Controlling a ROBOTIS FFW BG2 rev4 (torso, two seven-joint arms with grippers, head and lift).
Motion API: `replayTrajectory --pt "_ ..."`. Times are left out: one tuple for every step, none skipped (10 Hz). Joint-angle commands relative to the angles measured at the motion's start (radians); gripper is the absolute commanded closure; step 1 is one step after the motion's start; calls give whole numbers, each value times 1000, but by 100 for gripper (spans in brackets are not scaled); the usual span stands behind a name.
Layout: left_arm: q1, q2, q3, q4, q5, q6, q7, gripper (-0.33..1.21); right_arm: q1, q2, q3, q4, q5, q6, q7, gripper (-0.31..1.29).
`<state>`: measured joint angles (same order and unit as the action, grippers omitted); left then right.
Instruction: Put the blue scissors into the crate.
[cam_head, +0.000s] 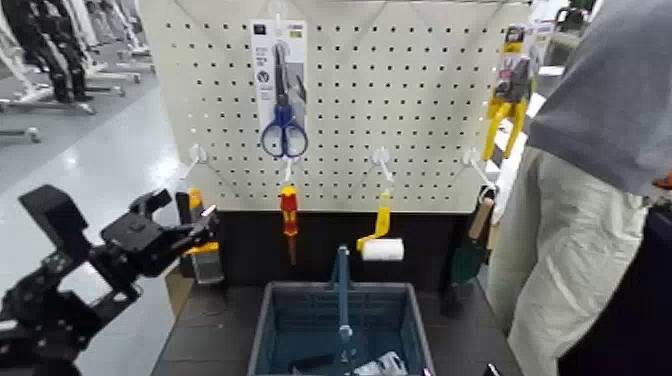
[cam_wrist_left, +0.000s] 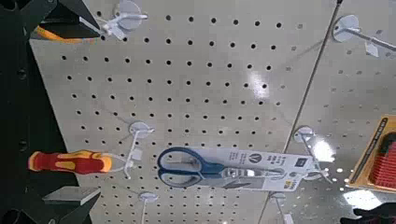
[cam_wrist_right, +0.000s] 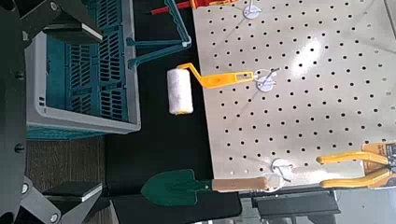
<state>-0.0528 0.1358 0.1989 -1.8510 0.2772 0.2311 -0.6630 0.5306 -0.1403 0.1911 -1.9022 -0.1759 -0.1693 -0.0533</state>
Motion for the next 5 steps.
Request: replayTrajectory --pt "-105 31 -15 52 20 50 -83 11 -6 1 1 0 -1 7 7 18" --pt "-139 34 -24 76 23 60 -116 11 -8 1 1 2 -4 8 9 18" --pt "-170 44 -36 95 26 70 -142 11 -9 1 1 3 -4 8 10 18" --pt "-196 51 -45 108 34 83 -168 11 -11 1 1 5 -5 10 12 18" --pt "-216 57 -52 124 46 93 -181 11 -14 2 1 6 -7 10 13 18"
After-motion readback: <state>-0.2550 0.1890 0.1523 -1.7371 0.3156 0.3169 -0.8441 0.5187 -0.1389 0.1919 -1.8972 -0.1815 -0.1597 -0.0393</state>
